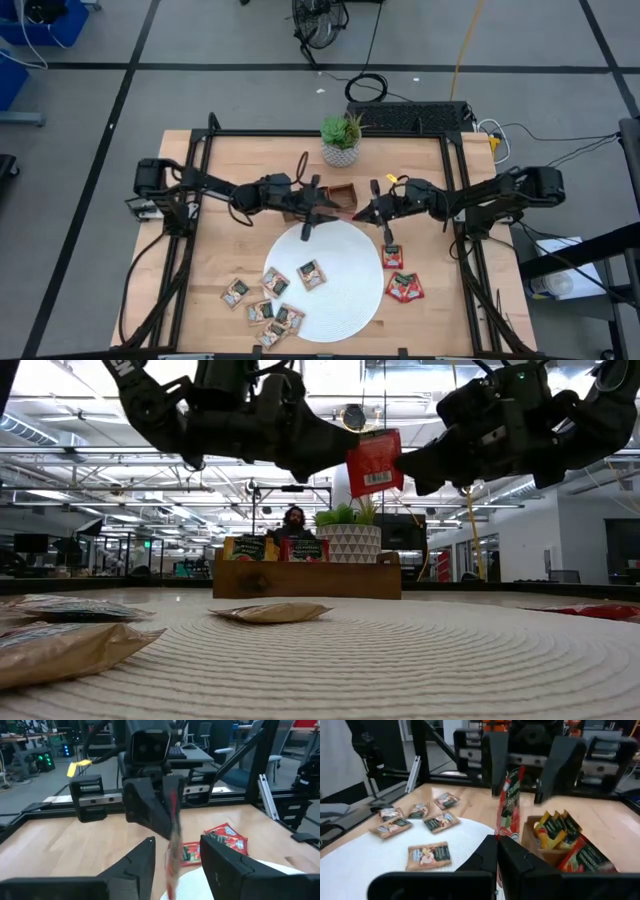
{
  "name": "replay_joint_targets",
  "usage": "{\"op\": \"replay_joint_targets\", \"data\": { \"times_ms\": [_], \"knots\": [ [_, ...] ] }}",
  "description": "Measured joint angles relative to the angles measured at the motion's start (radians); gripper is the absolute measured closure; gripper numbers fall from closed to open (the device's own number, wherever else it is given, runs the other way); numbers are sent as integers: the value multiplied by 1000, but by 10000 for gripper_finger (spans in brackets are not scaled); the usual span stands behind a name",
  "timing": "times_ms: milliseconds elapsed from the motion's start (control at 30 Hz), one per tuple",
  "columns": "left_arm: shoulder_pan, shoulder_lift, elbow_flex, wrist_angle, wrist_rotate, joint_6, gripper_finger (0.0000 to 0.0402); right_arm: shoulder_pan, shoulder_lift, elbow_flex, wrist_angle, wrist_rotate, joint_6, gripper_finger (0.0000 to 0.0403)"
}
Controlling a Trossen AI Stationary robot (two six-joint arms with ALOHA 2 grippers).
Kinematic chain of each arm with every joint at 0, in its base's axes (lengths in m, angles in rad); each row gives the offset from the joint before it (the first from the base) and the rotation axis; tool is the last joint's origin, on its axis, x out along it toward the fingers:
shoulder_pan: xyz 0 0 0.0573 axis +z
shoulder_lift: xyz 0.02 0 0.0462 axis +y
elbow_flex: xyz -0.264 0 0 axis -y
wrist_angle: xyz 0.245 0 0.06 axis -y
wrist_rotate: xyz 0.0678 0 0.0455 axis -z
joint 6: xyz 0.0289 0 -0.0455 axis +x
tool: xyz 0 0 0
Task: Pick & Place Tea
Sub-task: Put the strawberry tea bag into the wooden organizer
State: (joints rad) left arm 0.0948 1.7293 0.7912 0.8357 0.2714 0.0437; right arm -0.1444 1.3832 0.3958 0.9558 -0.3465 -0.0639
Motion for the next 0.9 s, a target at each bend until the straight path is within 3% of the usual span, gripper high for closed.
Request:
{"op": "replay_joint_targets", "data": {
  "times_ms": [633,700,800,900],
  "knots": [
    [7,19,39,-31,-1,31,286,0,1,1,-19,2,23,403],
    [4,19,39,-40,3,51,309,0,1,1,-18,3,23,403],
    [1,19,39,-39,17,100,377,0,1,1,-26,8,23,403],
    [2,3,39,-69,3,118,395,1,1,1,-37,39,25,403]
  ]
}}
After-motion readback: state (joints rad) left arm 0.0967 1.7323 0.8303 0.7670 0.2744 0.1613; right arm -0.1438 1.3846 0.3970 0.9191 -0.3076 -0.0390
